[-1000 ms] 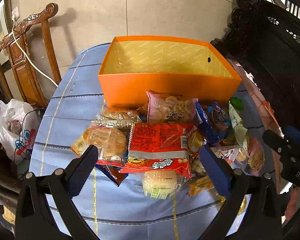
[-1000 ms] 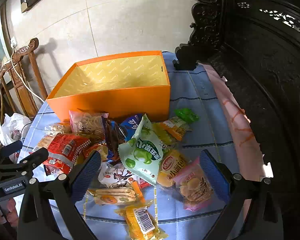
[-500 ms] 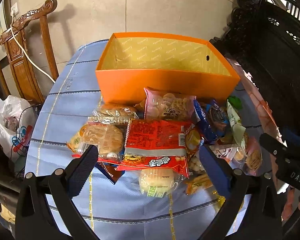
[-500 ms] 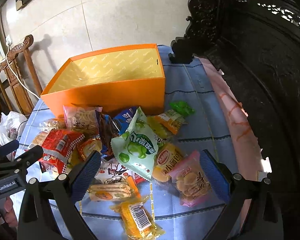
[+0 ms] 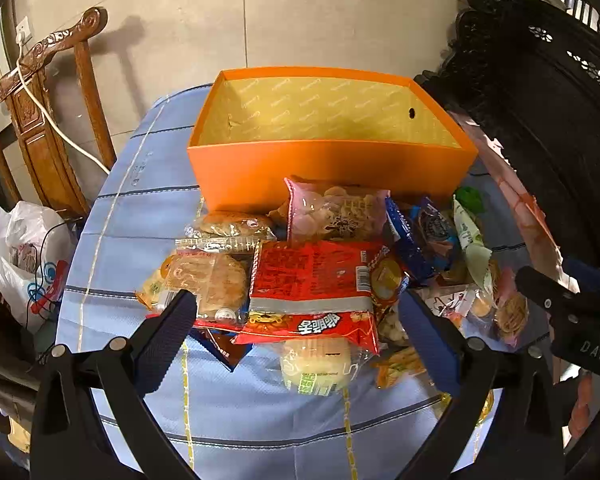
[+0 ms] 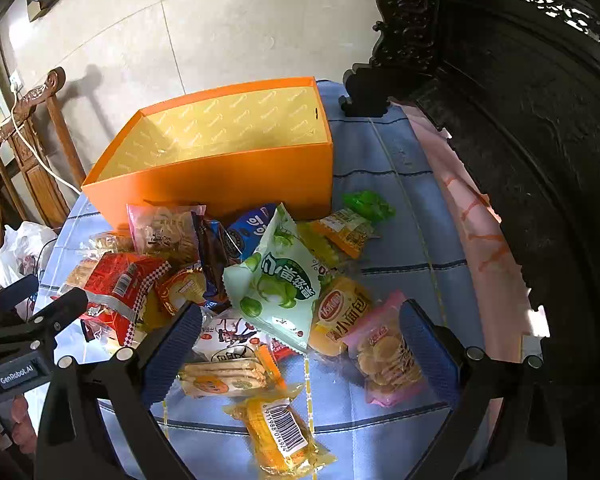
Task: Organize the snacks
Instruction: 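Grasp the red snack bag with the left tool while the right tool grasps the green-white bag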
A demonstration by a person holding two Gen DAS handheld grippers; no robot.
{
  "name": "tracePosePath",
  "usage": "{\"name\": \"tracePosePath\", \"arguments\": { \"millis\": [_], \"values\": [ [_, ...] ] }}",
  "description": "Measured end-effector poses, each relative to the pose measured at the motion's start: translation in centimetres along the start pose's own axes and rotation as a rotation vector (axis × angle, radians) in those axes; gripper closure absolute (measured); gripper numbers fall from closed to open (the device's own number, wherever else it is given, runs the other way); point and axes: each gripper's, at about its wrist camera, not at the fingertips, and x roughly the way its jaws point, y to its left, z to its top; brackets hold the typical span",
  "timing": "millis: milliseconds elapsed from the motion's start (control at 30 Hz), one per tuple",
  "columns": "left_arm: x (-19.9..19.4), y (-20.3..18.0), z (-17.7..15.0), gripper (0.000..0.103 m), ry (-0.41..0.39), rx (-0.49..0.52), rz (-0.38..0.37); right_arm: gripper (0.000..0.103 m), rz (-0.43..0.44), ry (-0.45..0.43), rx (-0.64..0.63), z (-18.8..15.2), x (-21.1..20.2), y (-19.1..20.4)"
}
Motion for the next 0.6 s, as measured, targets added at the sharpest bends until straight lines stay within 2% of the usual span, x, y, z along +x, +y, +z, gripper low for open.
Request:
{"name": "tracePosePath", "arguments": {
  "millis": [167,300,367,433,600],
  "values": [
    [0.9,-0.2,0.1,0.004,0.001,0.021,0.016,0.004,-0.003,-0.011,-0.022,0.2,0.9,0.4],
    [3.8,-0.4,0.5,0.004,0.019,0.062,0.051,0.004,-0.016,-0.009,-0.043,1.1,3.7,1.5],
    [5.4,-0.5,0.7,0.004,0.021,0.081,0.019,0.004,-0.003,-0.004,-0.035,1.9,5.8,2.0],
    [6.8,-0.8,1.2,0.004,0.033,0.102,0.018,0.004,-0.014,0.028,-0.045,2.4,8.0,2.6],
    [9.5,-1.9,1.0,0.004,0.049,0.19,0.003,0.004,-0.017,0.042,-0.042,2.6,10.3,2.3]
  ]
}}
